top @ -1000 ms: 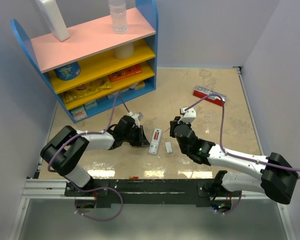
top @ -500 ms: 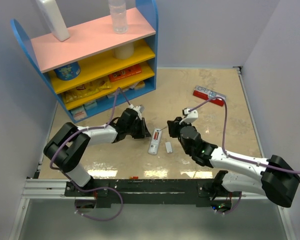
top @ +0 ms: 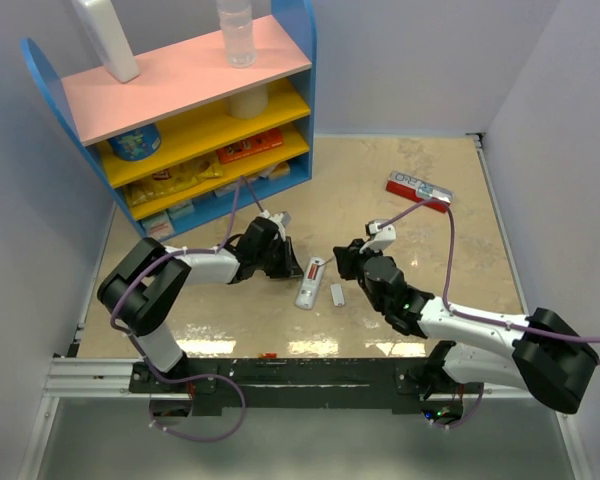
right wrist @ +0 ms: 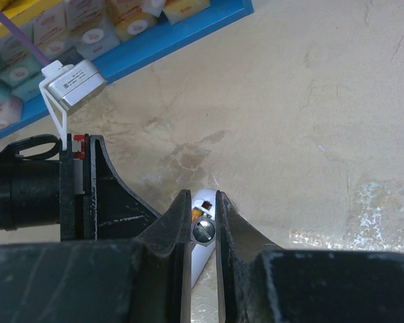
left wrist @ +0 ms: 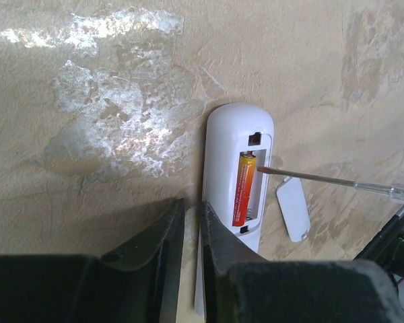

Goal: Unload the batteries from the remote control

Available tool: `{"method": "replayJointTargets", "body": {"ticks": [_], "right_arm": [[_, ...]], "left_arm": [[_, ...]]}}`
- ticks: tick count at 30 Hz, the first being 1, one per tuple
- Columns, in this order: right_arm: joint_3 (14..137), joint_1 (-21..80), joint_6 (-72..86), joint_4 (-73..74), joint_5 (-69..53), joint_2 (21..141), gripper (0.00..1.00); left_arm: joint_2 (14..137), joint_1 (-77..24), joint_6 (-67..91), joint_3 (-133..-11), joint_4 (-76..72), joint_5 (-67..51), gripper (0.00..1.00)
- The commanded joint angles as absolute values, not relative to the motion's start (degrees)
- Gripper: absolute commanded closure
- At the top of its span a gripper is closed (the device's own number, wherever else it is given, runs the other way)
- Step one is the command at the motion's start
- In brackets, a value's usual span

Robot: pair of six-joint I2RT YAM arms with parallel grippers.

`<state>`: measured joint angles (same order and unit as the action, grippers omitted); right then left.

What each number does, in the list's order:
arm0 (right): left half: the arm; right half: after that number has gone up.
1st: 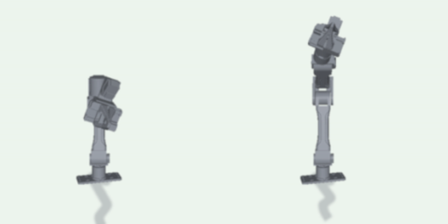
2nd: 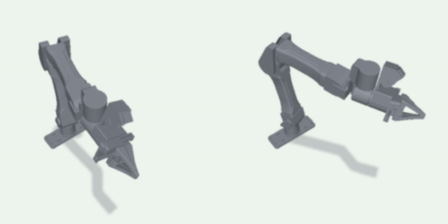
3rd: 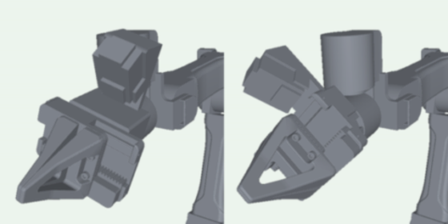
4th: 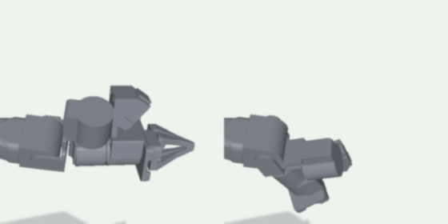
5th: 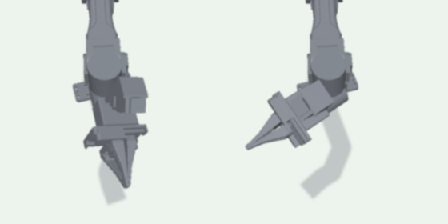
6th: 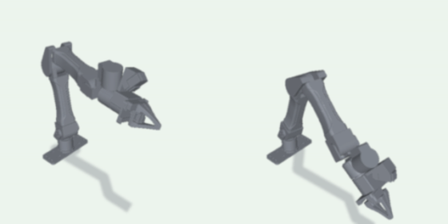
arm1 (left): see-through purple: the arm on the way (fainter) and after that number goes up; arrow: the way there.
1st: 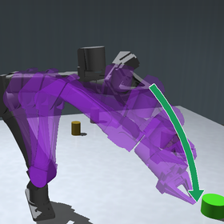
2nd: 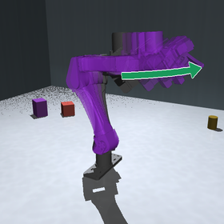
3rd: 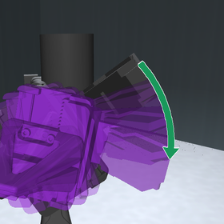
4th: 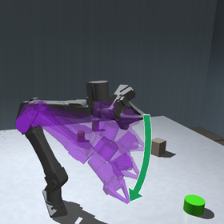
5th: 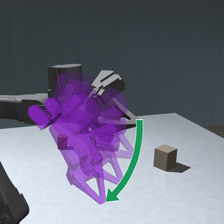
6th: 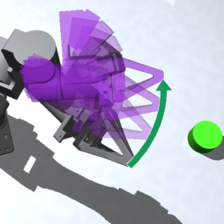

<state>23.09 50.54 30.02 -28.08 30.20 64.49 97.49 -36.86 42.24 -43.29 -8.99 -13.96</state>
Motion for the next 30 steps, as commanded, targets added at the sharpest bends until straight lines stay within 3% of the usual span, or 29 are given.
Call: {"method": "replayJointTargets", "body": {"ticks": [1, 30], "right_arm": [[22.50, 50.19, 30.67, -32.34, 29.09, 64.34, 1.00], [15.91, 49.31, 42.79, -43.32, 25.40, 70.92, 1.00]], "left_arm": [[98.61, -36.83, 41.13, -44.21, -10.72, -14.68, 0.79], [97.73, -37.00, 42.98, -40.87, -14.85, -16.70, 0.80]]}}
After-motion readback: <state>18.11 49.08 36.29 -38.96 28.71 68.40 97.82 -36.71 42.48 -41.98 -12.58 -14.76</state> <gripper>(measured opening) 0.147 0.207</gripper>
